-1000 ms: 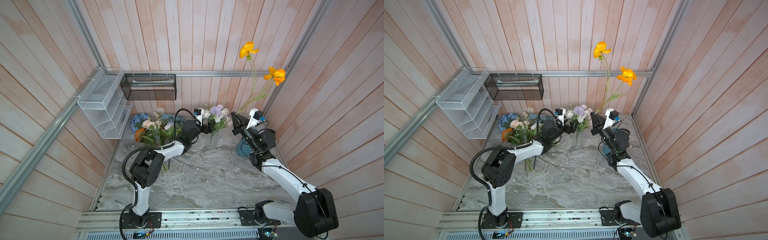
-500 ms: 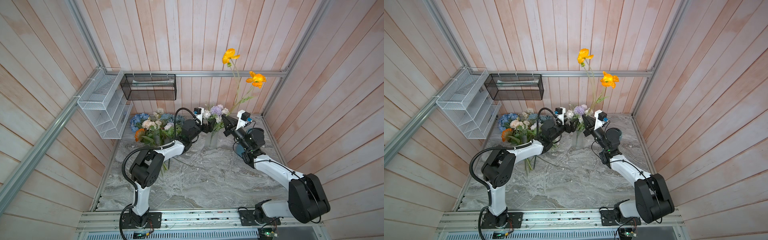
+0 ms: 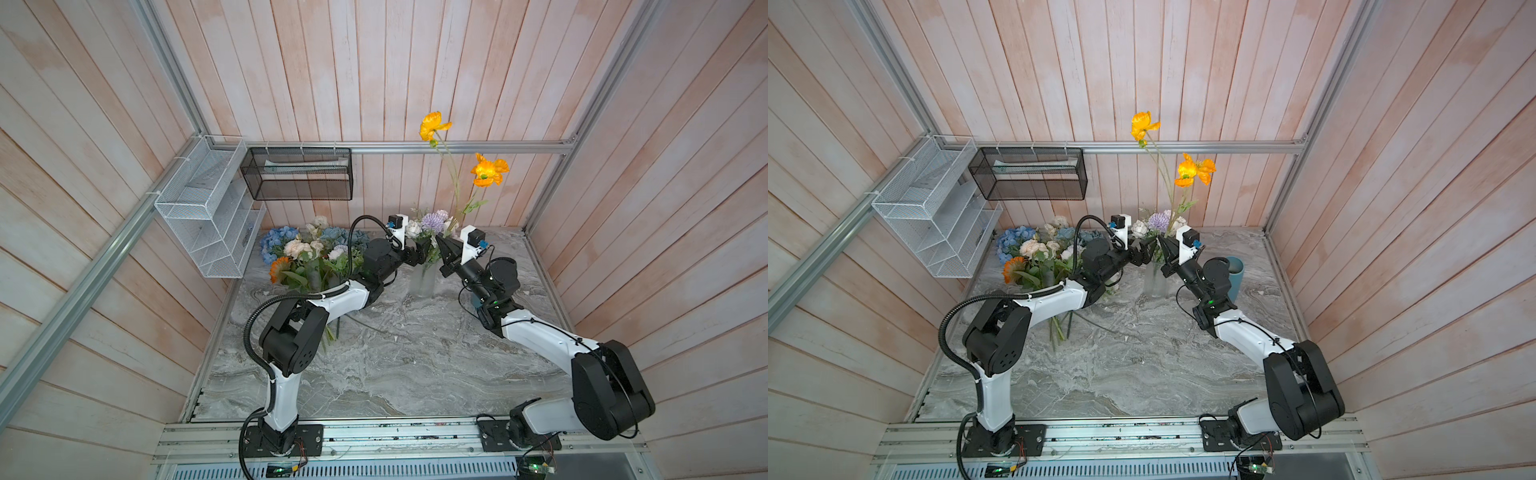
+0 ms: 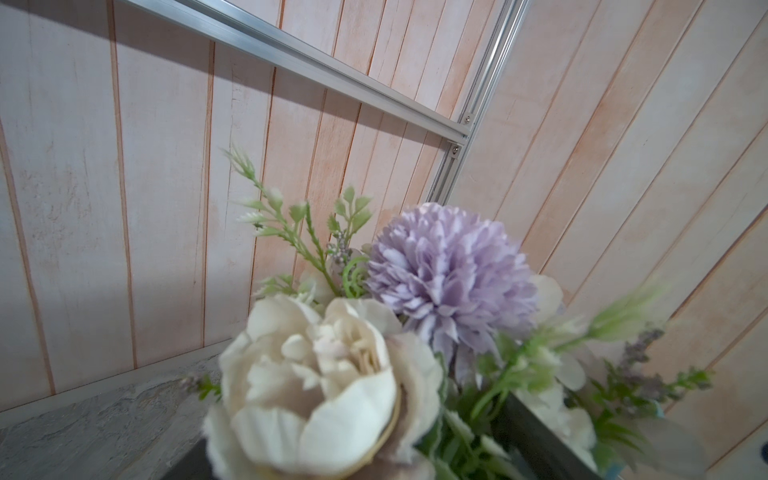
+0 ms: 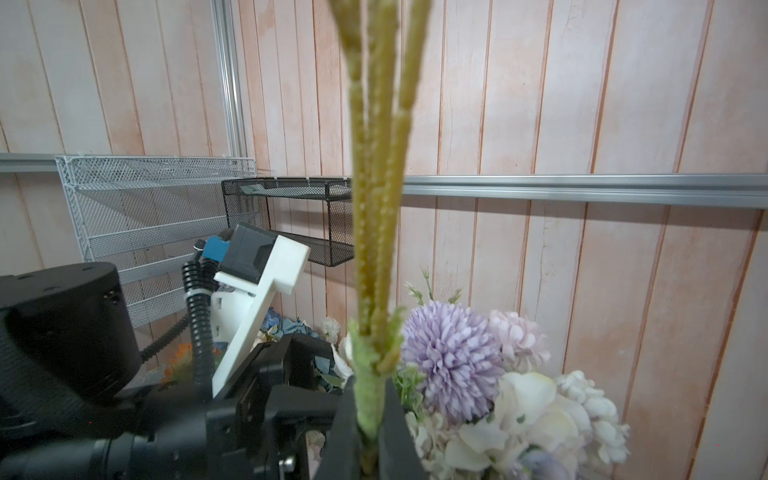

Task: Arrange the flowers into the vase
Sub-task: 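Carry the yellow poppies with the right gripper over the clear glass vase, then lower the poppy stems into the clear glass vase with the right gripper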

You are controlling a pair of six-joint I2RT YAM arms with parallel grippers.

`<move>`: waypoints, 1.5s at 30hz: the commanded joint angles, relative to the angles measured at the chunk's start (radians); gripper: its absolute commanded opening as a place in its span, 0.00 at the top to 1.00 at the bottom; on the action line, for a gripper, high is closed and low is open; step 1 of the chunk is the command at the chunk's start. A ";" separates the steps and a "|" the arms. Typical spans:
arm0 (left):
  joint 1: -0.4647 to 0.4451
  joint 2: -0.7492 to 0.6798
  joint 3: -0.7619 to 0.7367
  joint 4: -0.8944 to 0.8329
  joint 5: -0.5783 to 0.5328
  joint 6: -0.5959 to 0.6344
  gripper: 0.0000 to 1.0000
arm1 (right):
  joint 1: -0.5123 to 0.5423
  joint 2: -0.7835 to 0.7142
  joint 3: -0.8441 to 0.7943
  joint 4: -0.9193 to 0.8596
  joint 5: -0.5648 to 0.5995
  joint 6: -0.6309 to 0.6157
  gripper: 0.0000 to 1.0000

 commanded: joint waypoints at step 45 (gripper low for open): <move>-0.010 0.008 0.060 0.018 0.039 0.032 0.15 | 0.116 0.020 0.059 -0.219 0.119 -0.242 0.79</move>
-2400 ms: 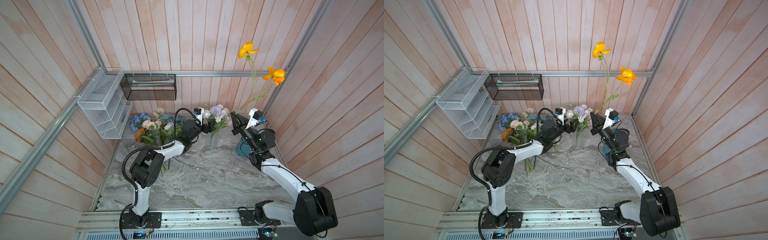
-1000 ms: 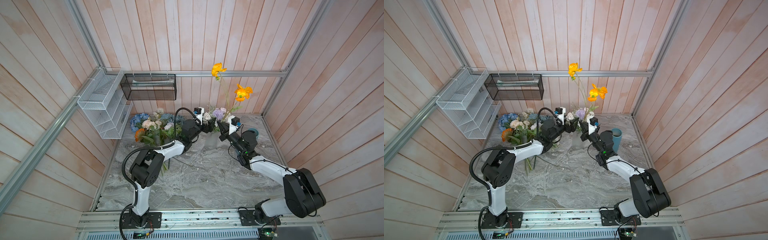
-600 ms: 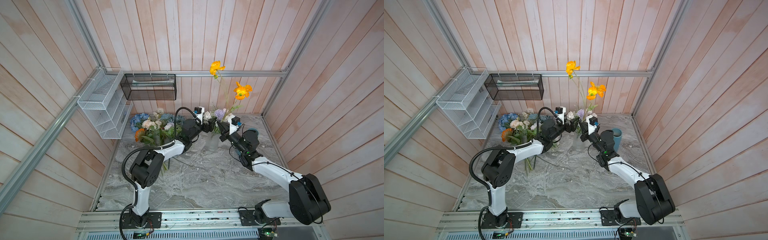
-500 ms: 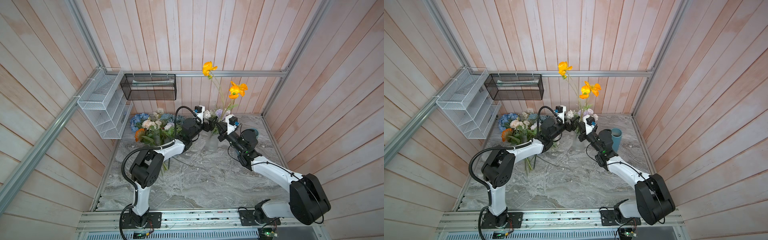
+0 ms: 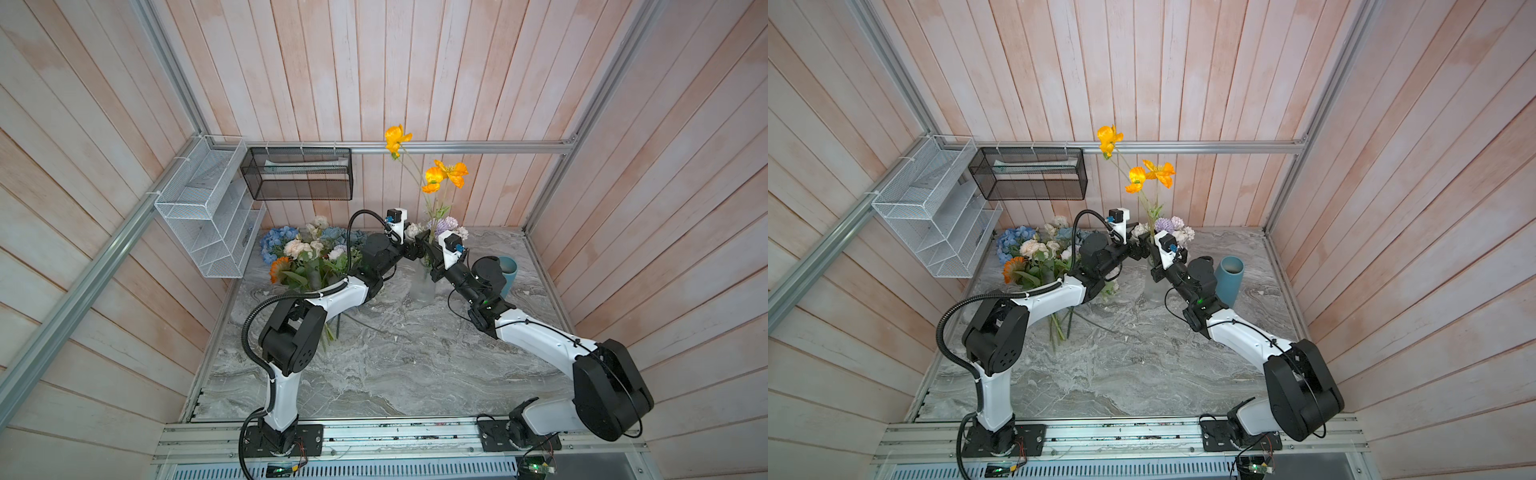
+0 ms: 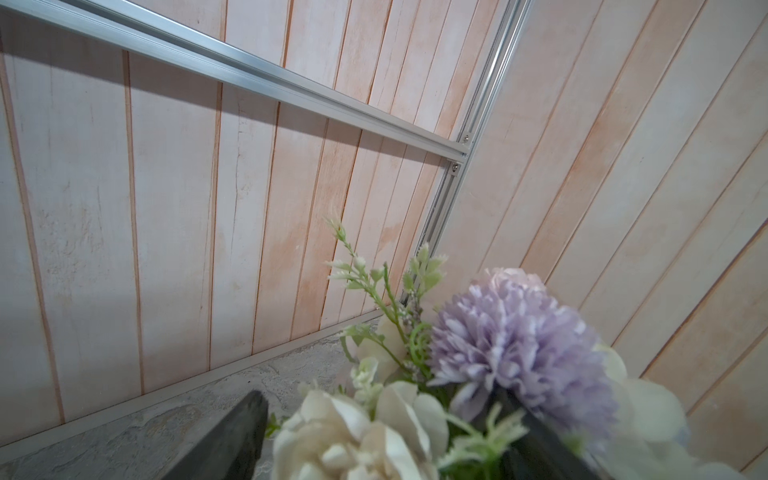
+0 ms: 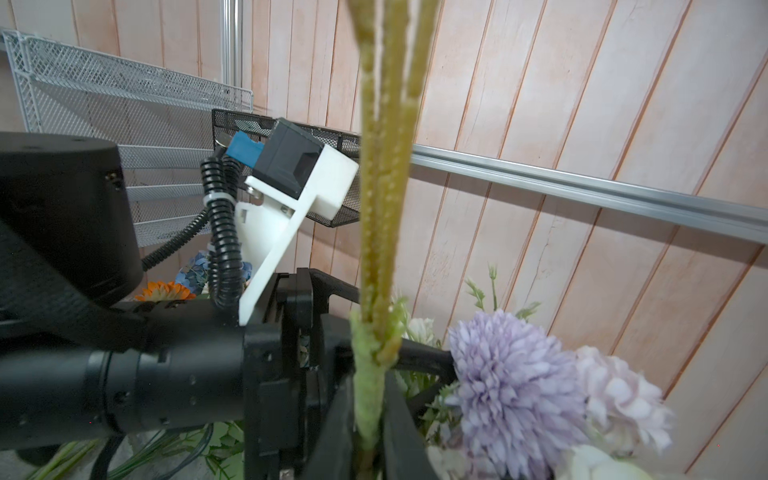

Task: Arrange the flowers into the vase
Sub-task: 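Lower the poppy stems into the clear glass vase with the right gripper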

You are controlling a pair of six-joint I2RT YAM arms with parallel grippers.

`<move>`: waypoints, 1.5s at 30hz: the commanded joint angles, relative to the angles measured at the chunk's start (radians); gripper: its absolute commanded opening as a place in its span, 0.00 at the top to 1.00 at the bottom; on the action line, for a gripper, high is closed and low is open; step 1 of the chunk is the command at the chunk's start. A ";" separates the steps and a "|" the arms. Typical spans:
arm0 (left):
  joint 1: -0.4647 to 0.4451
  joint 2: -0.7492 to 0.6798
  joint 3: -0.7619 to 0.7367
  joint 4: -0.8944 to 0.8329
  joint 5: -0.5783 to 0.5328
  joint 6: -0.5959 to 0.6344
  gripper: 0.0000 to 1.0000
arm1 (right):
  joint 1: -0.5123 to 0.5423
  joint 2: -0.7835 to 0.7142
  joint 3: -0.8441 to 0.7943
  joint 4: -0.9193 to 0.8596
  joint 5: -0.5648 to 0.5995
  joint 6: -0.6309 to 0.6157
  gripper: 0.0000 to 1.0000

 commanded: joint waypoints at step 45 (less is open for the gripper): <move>-0.013 -0.029 -0.053 0.069 0.043 0.032 0.15 | -0.089 0.005 0.183 -0.025 -0.116 0.168 1.00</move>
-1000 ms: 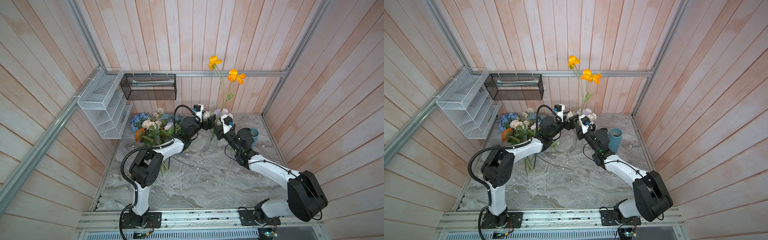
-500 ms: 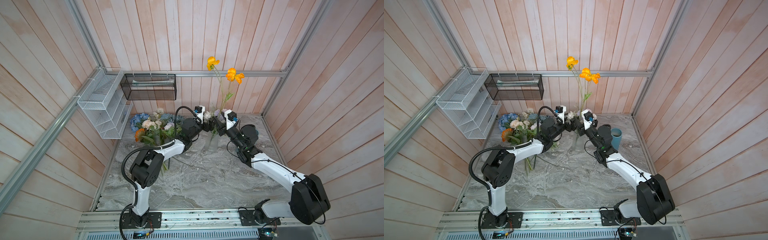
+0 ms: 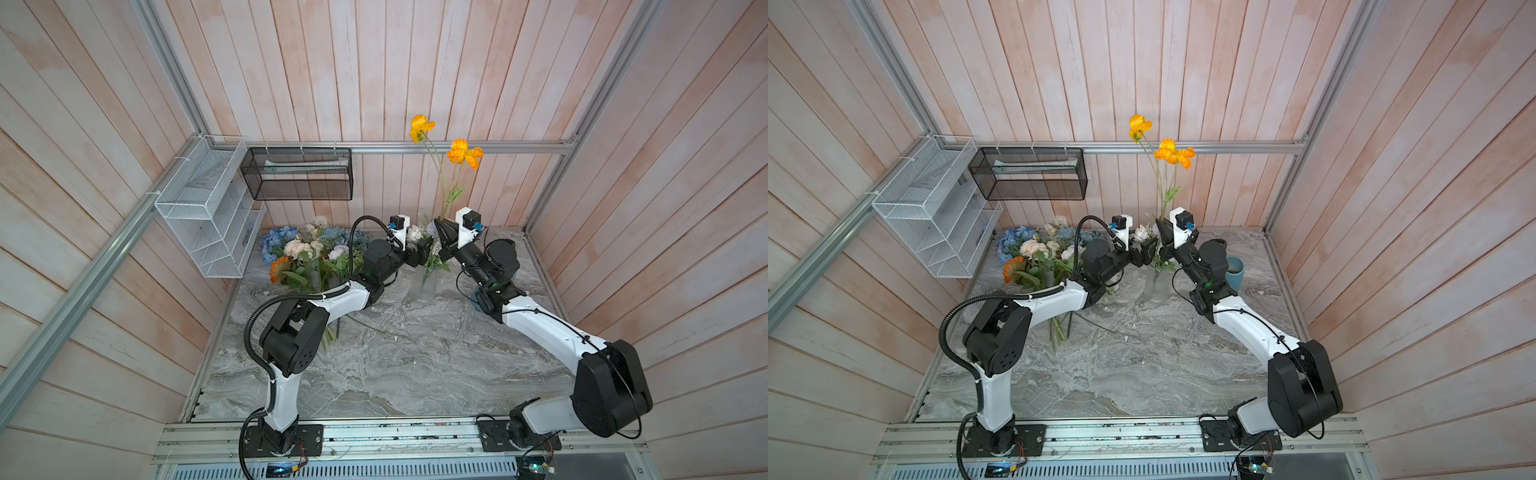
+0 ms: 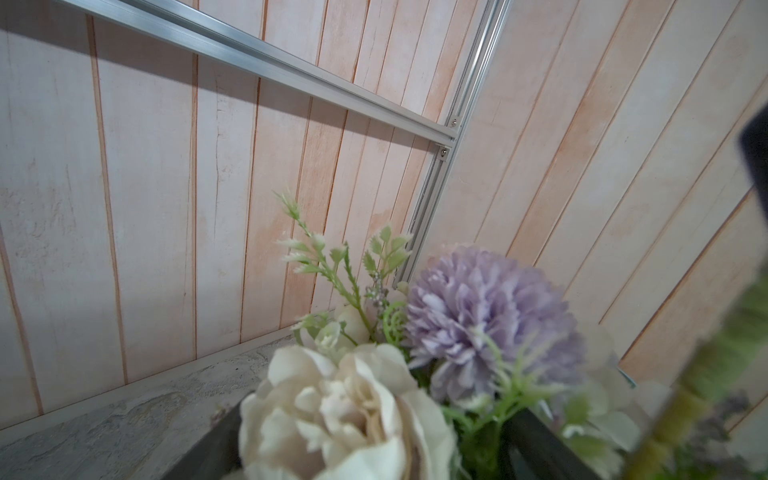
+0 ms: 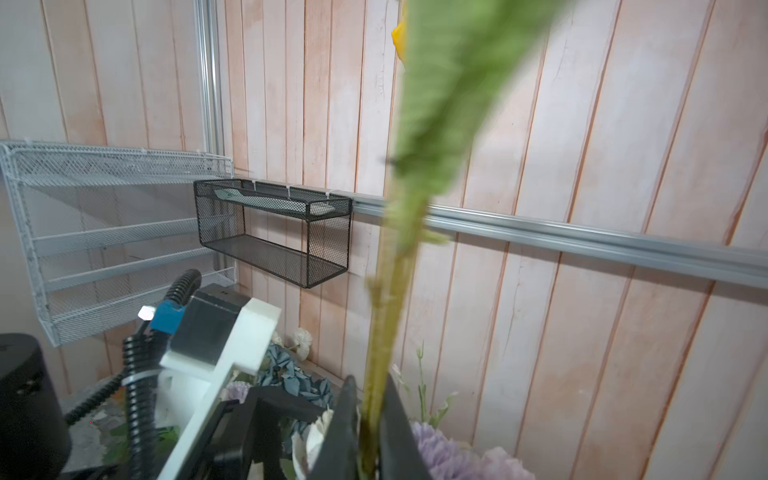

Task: Arrange the flowers into the vase
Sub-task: 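Lower the poppy stems into the clear glass vase with the right gripper, then open the right gripper and draw it back from the poppies in the vase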

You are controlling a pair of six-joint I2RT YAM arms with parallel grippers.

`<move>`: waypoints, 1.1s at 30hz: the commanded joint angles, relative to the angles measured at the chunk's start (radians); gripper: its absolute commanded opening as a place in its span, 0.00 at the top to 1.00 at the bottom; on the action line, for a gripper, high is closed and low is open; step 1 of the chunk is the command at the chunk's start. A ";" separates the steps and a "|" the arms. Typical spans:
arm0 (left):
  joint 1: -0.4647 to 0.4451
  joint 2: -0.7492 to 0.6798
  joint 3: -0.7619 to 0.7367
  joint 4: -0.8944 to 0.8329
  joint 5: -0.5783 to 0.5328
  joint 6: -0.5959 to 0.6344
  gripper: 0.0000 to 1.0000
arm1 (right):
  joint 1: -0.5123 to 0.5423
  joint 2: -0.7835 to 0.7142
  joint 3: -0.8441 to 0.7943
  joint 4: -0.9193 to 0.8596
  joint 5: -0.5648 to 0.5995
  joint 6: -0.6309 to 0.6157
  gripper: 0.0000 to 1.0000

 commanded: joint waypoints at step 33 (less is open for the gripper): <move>0.013 -0.040 -0.051 0.063 0.059 -0.027 0.15 | -0.006 -0.074 -0.061 0.184 0.046 0.254 1.00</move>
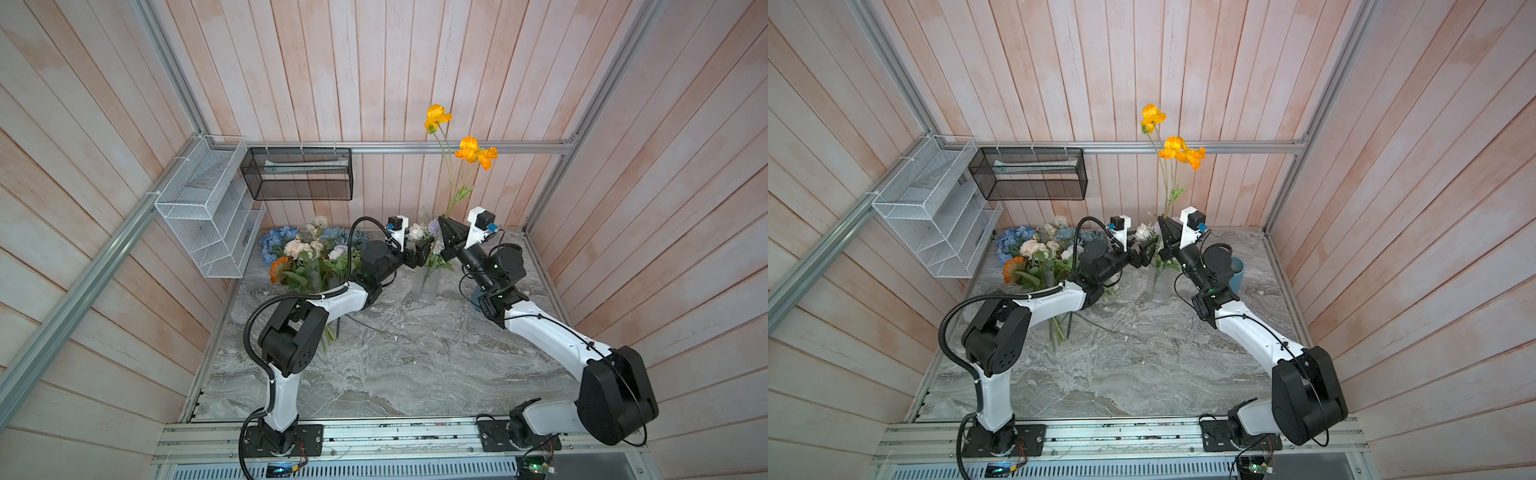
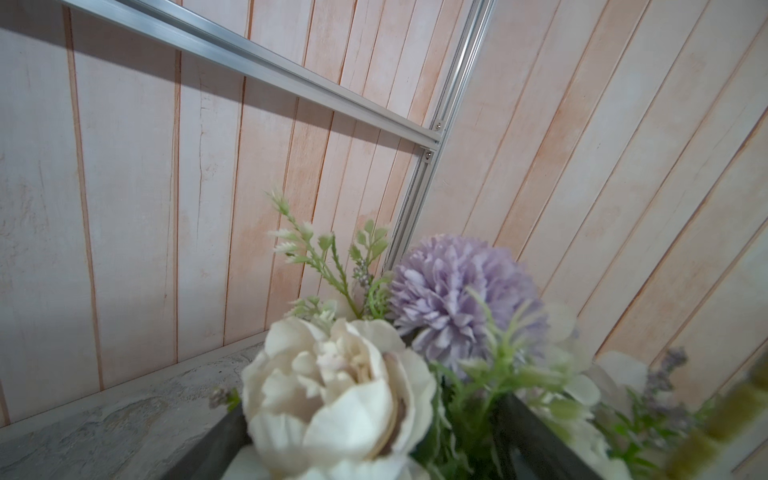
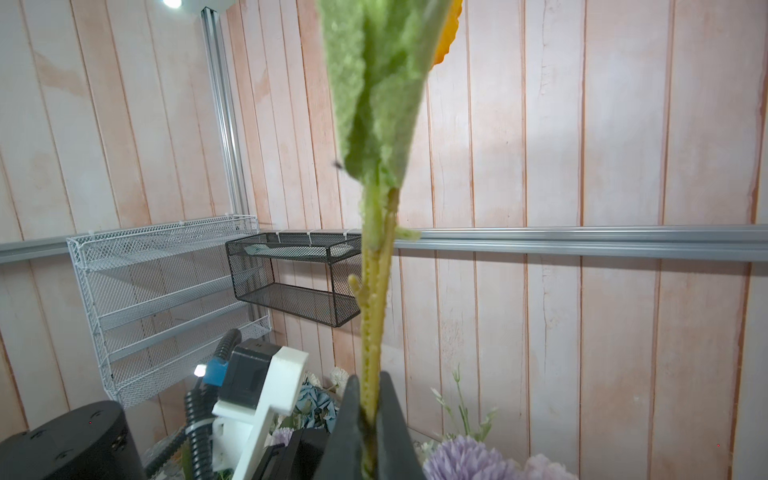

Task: Arrange the flowers into the vase
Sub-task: 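Open the right gripper and draw it back from the poppies in the vase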

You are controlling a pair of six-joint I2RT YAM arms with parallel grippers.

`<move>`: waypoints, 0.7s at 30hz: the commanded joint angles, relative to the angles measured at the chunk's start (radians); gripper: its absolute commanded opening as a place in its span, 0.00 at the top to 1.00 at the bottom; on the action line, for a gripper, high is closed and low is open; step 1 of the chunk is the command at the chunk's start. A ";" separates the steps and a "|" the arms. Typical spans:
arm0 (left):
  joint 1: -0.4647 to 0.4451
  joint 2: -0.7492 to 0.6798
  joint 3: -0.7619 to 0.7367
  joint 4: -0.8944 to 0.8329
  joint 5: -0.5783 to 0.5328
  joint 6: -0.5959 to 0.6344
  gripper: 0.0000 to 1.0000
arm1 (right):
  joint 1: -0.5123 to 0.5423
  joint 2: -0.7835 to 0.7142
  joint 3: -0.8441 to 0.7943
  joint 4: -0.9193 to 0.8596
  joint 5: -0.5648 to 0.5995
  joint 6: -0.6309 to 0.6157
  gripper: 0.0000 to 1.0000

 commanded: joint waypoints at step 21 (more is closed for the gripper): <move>0.001 -0.048 -0.017 0.035 0.022 -0.018 0.15 | 0.051 0.108 -0.048 0.171 0.133 0.017 1.00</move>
